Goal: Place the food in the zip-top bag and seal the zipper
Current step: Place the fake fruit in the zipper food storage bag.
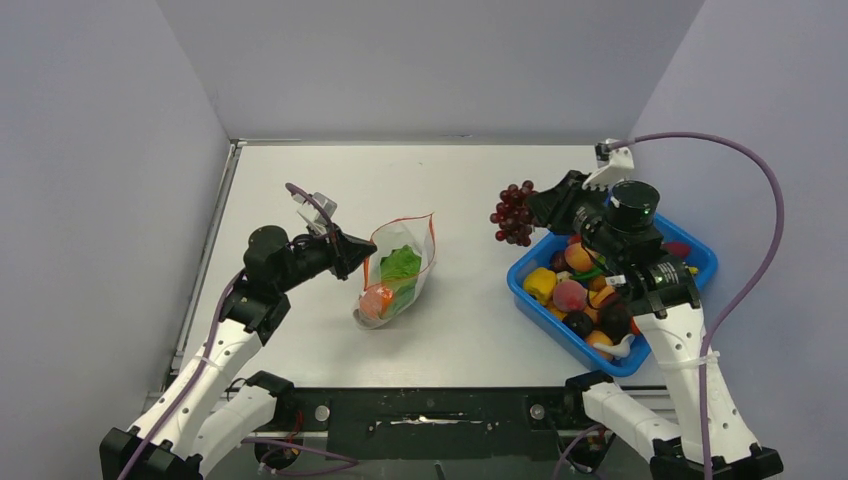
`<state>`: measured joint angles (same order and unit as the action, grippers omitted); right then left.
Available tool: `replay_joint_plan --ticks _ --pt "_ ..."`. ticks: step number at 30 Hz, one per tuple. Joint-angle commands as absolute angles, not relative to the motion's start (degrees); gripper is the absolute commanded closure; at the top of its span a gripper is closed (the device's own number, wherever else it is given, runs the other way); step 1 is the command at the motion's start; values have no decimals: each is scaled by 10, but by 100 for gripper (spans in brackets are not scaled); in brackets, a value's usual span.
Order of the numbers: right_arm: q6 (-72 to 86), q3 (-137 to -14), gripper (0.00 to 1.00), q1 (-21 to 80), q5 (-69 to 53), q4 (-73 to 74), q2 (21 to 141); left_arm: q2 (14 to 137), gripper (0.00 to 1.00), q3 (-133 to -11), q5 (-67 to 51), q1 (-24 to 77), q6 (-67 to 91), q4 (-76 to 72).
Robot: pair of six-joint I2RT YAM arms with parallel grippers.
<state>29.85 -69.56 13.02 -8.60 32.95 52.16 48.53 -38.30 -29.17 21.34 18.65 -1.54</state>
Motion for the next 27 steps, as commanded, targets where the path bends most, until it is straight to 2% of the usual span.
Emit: replay_joint_plan --ticks 1,10,27 --pt "304 -731 87 209 -76 247 542 475 100 -399 -293 215 190 -53" --pt "289 -761 86 335 -89 166 591 472 100 -392 -299 215 191 -54" --pt "277 -790 86 432 -130 65 665 476 100 -387 -310 215 205 -65"
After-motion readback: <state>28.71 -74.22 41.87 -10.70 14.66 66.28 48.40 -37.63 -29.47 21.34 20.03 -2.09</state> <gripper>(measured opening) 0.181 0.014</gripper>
